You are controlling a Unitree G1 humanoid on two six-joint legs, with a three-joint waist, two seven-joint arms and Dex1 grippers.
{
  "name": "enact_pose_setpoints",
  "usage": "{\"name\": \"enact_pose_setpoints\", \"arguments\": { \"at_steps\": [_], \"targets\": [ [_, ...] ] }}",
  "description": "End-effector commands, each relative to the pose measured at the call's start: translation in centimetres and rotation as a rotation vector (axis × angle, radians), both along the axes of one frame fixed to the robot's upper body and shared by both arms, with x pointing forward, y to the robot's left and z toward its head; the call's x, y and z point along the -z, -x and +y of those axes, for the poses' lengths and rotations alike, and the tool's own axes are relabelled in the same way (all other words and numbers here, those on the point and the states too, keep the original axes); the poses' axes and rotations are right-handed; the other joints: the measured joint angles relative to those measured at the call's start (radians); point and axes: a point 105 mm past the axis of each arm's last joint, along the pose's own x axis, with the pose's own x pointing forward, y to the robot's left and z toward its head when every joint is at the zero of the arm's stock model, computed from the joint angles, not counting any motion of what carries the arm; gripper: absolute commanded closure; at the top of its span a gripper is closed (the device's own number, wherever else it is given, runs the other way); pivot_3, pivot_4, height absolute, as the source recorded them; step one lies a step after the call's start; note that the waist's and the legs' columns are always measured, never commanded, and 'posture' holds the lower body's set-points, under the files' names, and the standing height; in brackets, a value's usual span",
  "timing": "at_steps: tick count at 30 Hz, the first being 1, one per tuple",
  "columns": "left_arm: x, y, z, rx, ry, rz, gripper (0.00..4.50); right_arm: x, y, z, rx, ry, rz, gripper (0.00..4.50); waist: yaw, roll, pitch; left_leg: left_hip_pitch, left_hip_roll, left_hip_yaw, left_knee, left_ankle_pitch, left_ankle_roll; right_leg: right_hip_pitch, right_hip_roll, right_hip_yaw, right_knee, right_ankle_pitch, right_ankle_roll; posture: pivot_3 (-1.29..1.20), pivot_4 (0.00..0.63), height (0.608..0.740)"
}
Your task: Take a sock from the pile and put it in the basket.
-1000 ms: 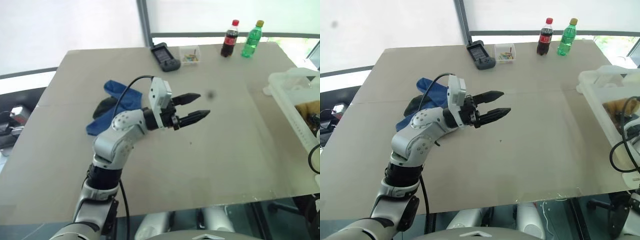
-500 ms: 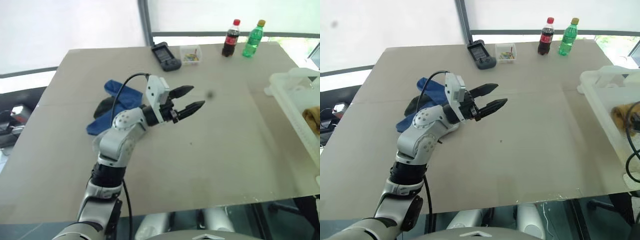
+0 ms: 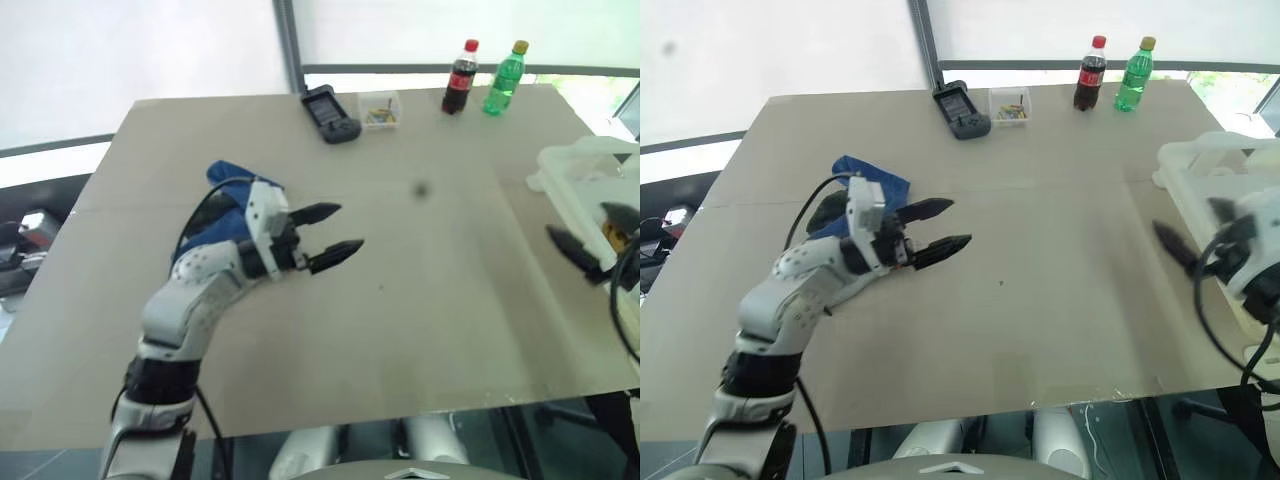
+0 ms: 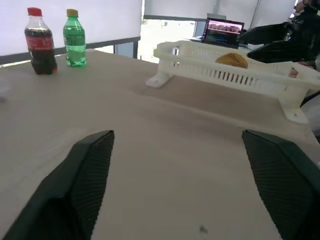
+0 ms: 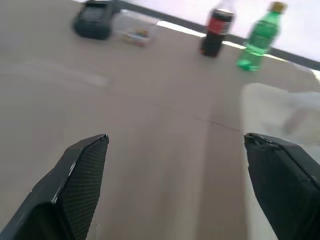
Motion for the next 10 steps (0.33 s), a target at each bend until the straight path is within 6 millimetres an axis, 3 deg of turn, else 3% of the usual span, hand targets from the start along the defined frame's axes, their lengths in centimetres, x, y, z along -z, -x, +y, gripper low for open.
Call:
{"name": "enact_pose_setpoints", "arguments": {
  "at_steps": [1, 5, 10],
  "targets": [
    [-0.4, 1.8, 2.6, -0.057, -0.050, -0.016, 0.14, 0.6, 0.9, 0.1, -0.049, 0.089, -0.016, 0.00, 0.002, 0.000, 0.000, -0.001, 0.000, 0.000, 0.000, 0.000, 0.000, 0.000, 0.000, 0.000, -0.001, 0.000, 0.000, 0.00, 0.150, 0.740],
    [0.1, 4.0, 5.3, -0.107, -0.097, 0.033, 0.14, 2.4, 2.1, -0.2, -0.102, 0.102, 0.051, 0.00, 0.009, 0.000, 0.001, 0.000, 0.000, 0.000, 0.001, -0.001, 0.001, 0.003, -0.001, -0.001, -0.004, 0.000, 0.000, 0.00, 0.150, 0.740],
    [0.2, 5.8, 7.1, -0.126, -0.125, 0.095, 0.14, 3.3, 2.9, 0.0, -0.148, 0.109, 0.082, 0.00, 0.014, 0.001, 0.001, 0.002, 0.000, 0.000, 0.000, -0.002, -0.001, 0.004, -0.001, -0.001, -0.004, 0.000, 0.000, 0.00, 0.150, 0.740]
  ]
}}
